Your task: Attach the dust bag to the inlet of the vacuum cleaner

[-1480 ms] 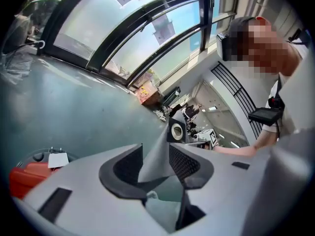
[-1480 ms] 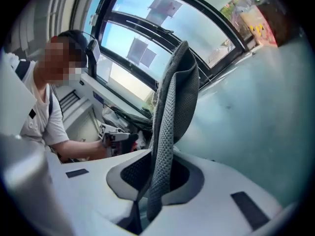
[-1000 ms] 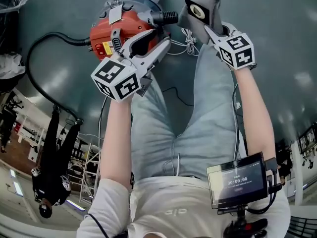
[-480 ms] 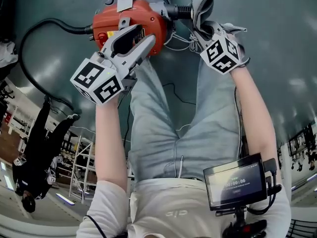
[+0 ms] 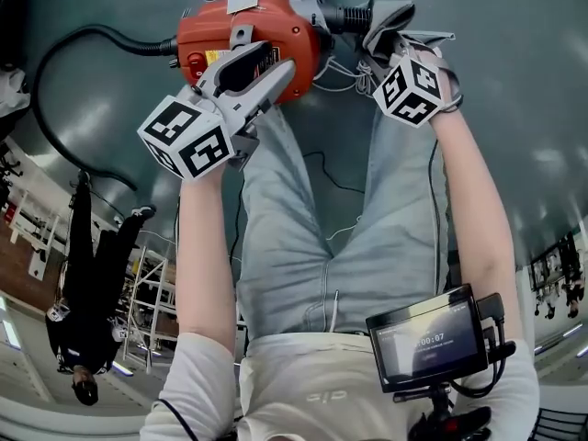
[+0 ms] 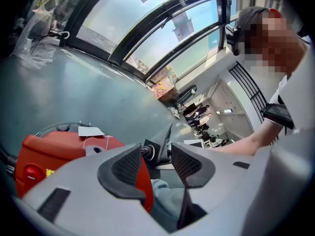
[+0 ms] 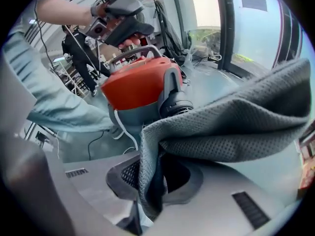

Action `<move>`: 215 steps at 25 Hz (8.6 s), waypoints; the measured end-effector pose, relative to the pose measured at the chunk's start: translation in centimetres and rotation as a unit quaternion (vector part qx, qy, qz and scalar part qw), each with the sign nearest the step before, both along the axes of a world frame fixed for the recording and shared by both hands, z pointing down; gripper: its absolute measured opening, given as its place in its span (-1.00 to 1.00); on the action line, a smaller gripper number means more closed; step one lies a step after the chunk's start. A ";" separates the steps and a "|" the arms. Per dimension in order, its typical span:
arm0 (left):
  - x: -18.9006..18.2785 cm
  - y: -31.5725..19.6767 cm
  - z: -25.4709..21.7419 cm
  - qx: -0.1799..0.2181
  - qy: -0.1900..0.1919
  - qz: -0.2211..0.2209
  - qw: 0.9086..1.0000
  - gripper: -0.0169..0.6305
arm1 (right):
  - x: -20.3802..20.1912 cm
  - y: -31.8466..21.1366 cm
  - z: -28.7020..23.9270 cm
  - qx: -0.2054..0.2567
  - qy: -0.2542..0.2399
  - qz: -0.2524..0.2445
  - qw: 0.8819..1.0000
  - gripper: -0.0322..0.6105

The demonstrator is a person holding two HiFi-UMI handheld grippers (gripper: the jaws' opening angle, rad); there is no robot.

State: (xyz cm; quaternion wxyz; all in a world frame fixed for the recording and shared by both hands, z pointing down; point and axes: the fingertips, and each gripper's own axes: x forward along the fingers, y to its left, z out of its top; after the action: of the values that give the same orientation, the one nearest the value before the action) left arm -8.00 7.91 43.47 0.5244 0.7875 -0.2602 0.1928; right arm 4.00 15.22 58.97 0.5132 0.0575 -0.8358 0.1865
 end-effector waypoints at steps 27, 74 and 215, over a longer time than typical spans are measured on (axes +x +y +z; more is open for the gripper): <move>2.3 -0.4 -0.2 -0.037 0.056 0.064 0.996 -0.42 | 1.6 -5.4 -4.1 -0.059 -0.114 0.003 0.992 -0.45; 3.2 3.1 5.3 -0.060 -0.158 0.032 0.985 -0.93 | 0.8 -4.8 -3.4 -0.141 -0.026 -0.055 0.988 -0.37; 10.6 6.7 10.5 -0.185 -0.185 -0.017 0.965 -0.87 | 2.3 -2.6 -4.7 -0.037 -0.127 -0.023 0.991 0.23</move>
State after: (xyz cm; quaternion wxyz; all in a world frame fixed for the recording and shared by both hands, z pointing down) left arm 2.64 14.63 53.99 0.6067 0.6228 -0.3259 0.3714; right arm 6.32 12.61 54.22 0.4084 -0.0049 -0.8879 0.2117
